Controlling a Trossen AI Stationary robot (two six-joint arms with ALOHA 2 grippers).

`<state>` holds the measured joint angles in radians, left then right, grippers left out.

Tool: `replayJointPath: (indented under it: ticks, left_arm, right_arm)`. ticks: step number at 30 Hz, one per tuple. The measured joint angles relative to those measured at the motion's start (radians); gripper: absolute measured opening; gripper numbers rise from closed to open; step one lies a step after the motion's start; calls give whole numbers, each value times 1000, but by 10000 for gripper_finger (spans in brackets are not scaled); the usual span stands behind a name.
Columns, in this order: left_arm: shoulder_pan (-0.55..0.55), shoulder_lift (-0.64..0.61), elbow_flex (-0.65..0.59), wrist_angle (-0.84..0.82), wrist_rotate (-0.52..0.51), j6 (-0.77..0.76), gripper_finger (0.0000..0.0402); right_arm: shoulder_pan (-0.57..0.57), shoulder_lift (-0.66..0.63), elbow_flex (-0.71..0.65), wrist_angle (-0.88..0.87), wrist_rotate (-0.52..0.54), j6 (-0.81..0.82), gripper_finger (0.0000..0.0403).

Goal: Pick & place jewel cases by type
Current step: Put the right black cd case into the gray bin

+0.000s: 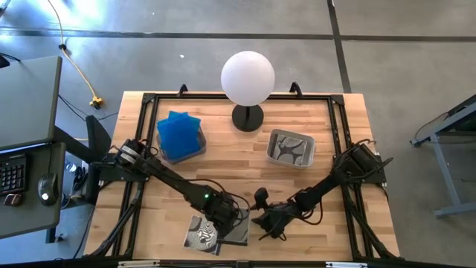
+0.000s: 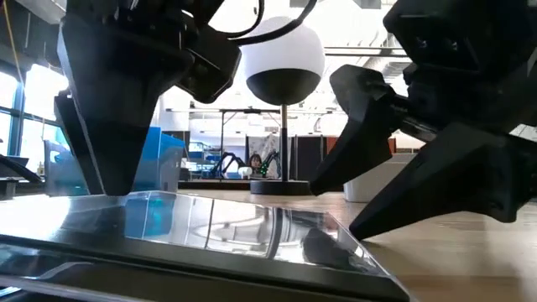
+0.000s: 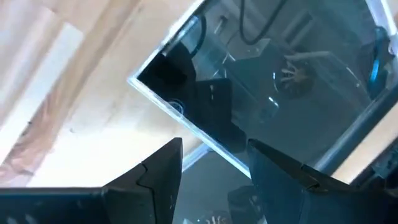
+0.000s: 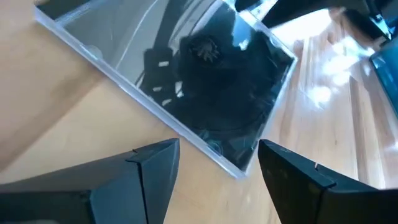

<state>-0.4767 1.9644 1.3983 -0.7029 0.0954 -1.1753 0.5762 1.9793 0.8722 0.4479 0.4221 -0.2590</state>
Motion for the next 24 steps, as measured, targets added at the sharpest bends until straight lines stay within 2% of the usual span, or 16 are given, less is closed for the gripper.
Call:
replayJointPath:
  ticks: [6,10,15,19,24]
  left_arm:
    - [-3,1,0,-35,69,-37,177]
    - [-8,1,-2,-31,70,-64,177]
    - [-8,1,-2,46,7,-79,177]
    - [-8,1,-4,71,7,-92,177]
    - [-8,0,-45,89,41,-131,177]
  right_arm:
    - [33,-2,0,-46,77,18,215]
    - [39,-3,0,-46,35,-12,215]
    - [25,-3,0,-44,-1,-62,215]
    - [11,-3,-1,-27,-48,-82,215]
    - [12,-3,-1,-28,-52,-83,215]
